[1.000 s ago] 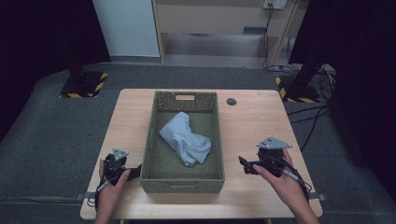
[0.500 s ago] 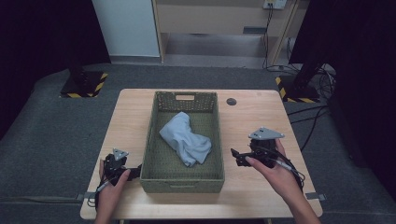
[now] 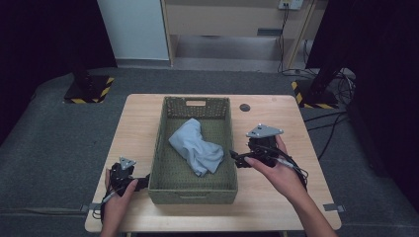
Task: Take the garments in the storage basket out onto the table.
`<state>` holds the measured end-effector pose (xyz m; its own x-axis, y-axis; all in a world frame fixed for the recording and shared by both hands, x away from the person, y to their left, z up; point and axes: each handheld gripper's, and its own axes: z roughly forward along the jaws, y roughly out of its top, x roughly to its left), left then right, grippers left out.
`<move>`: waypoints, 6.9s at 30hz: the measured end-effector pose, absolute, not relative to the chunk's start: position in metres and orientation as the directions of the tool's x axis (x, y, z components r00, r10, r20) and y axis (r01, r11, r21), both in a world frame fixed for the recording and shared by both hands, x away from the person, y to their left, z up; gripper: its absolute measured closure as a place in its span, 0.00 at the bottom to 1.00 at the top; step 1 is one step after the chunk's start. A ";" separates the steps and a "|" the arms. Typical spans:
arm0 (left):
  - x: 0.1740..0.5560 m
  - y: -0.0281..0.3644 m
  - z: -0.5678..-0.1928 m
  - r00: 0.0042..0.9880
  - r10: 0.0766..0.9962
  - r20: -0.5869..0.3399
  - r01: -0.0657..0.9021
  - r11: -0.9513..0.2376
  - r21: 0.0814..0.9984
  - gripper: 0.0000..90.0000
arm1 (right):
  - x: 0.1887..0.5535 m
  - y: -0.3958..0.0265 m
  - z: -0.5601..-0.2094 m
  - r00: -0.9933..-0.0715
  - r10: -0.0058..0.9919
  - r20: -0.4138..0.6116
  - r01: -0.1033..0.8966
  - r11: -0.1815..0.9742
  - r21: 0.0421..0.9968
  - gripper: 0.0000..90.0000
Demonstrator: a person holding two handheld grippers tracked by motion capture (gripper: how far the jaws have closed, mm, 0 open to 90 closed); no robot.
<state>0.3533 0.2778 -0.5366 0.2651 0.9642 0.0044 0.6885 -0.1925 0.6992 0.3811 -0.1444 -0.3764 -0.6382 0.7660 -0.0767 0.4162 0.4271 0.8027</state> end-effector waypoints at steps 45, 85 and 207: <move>0.353 0.278 -0.536 0.266 0.964 0.005 0.689 -0.194 0.698 0.00 | 0.449 -0.039 -0.398 -0.712 0.699 -0.067 0.428 0.508 0.747 0.04; 0.353 0.278 -0.536 0.266 0.964 0.006 0.690 -0.194 0.697 0.00 | 0.476 0.002 -0.448 -0.716 0.698 -0.015 0.495 0.523 0.694 0.03; 0.353 0.278 -0.536 0.265 0.964 0.004 0.689 -0.193 0.698 0.00 | 0.471 -0.009 -0.417 -0.714 0.687 -0.138 0.409 0.568 0.714 0.69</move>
